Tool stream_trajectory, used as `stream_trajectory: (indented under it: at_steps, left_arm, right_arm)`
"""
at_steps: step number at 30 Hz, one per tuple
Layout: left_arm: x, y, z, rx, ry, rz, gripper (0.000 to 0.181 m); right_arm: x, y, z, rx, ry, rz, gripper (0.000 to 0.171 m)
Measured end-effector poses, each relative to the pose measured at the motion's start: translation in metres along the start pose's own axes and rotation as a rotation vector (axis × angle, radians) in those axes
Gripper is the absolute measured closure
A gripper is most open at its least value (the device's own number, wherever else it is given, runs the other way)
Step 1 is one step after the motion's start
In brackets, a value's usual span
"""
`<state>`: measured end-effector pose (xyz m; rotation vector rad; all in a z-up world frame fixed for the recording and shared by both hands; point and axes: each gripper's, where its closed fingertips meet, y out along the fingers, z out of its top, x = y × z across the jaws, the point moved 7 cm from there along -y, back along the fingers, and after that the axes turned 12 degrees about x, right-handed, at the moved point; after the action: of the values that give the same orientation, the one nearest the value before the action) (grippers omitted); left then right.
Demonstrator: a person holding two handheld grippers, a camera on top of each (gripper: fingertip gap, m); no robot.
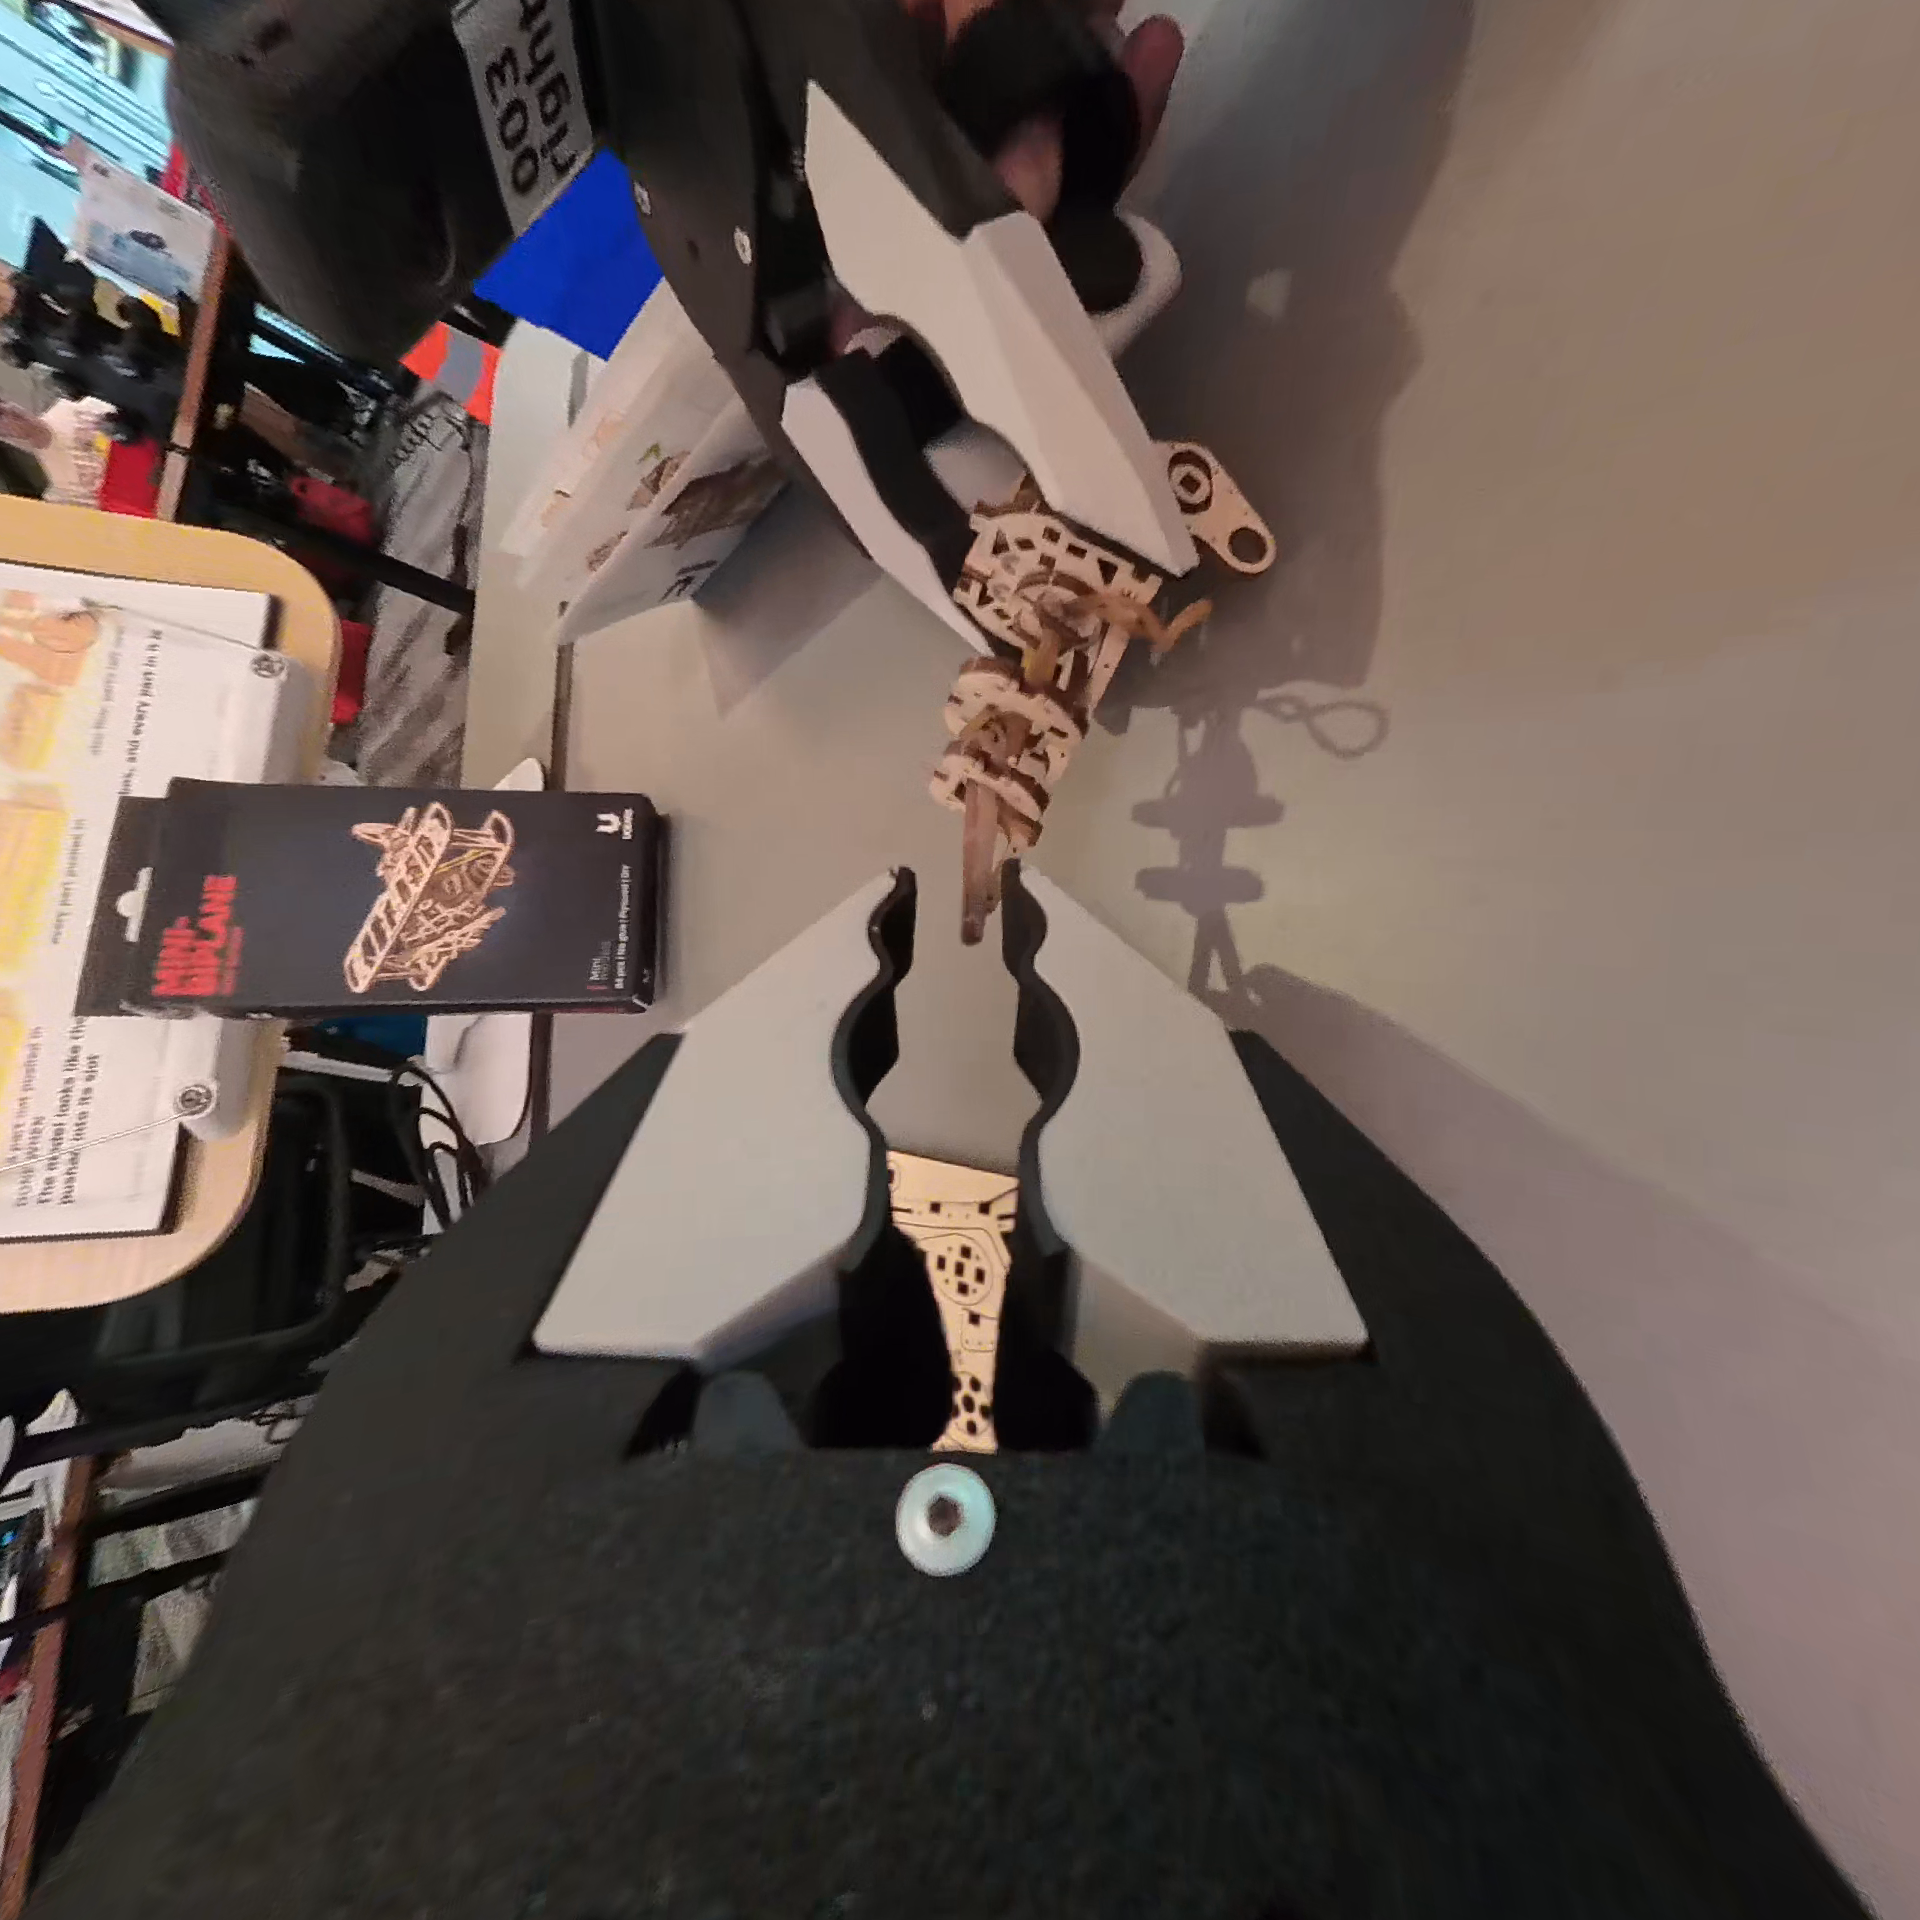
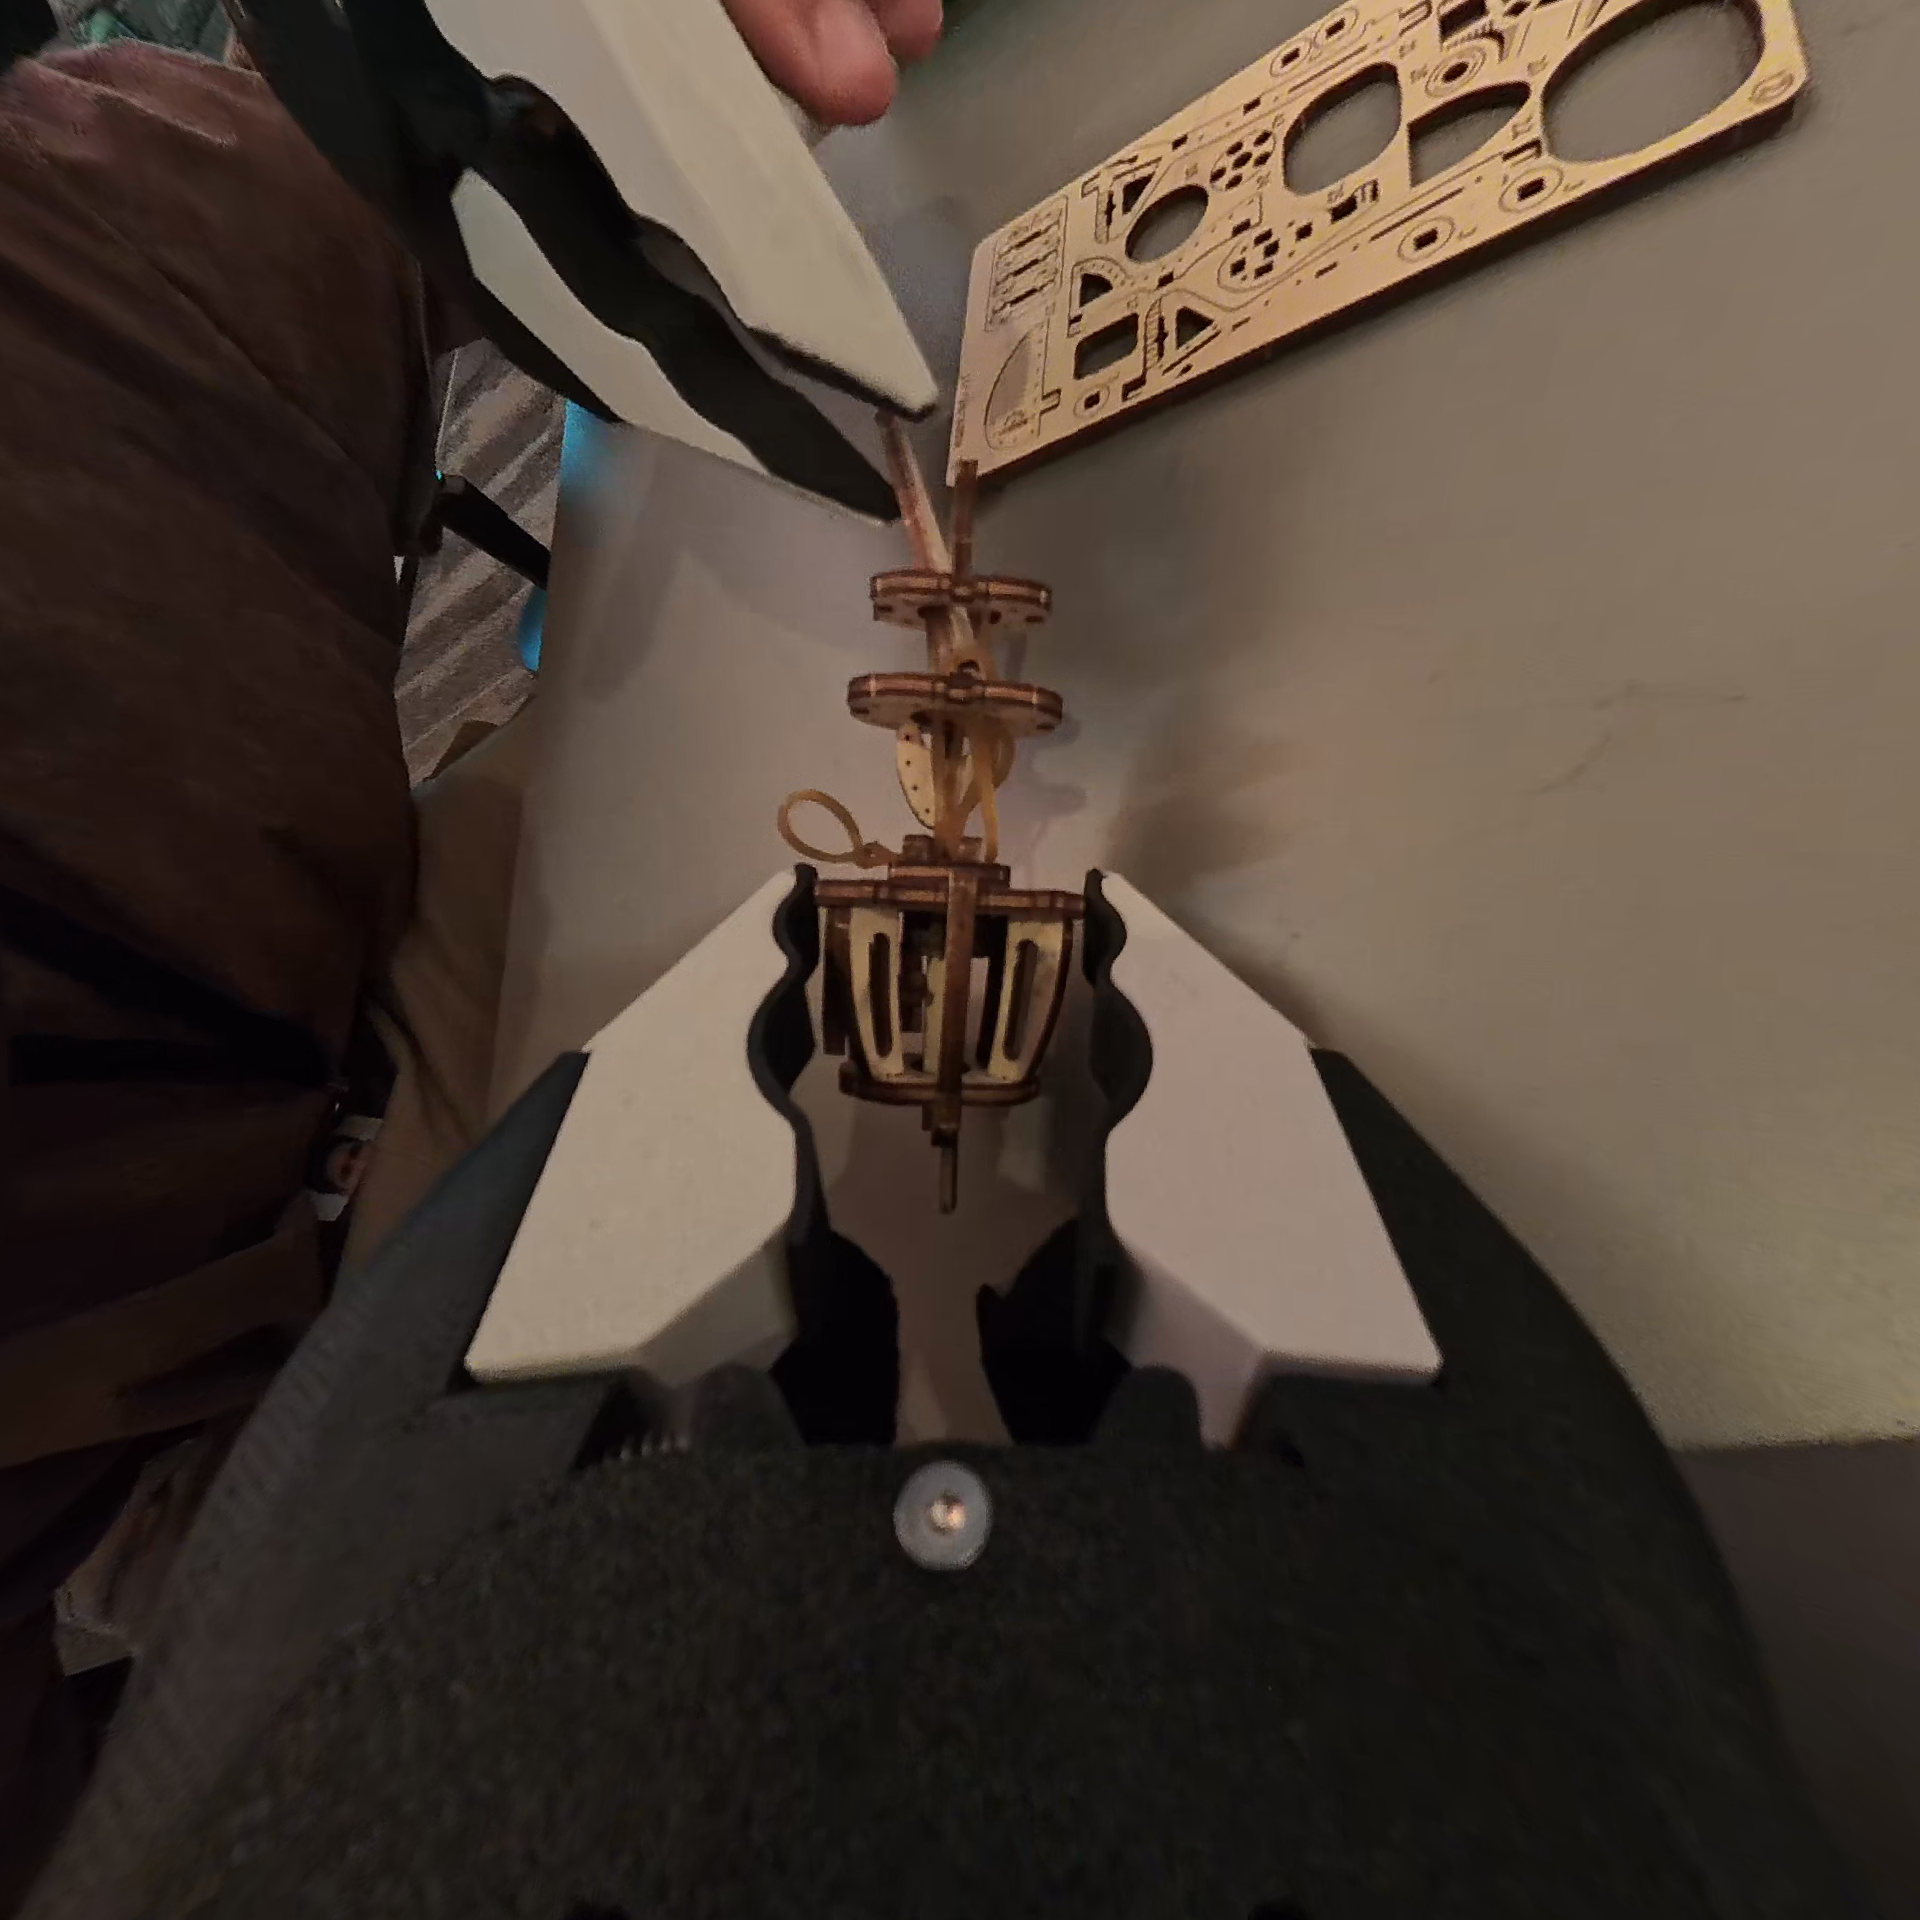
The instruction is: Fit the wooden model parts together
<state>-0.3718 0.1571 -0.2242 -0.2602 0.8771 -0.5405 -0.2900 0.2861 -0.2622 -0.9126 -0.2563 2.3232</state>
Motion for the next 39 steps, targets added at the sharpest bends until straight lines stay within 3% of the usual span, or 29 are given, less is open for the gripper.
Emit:
stream_trajectory:
  at_steps: [15,39]
  left_arm:
    - [0.004,0.004,-0.003,-0.013,-0.052,-0.045,0.179]
    - [0.001,0.006,-0.008,0.108,-0.625,0.014,0.180]
  right_arm:
    - [-0.002,0.000,0.000,-0.006,-0.020,-0.006,0.121]
    - [0.001,-0.001,0.000,-0.033,-0.075,-0.089,0.121]
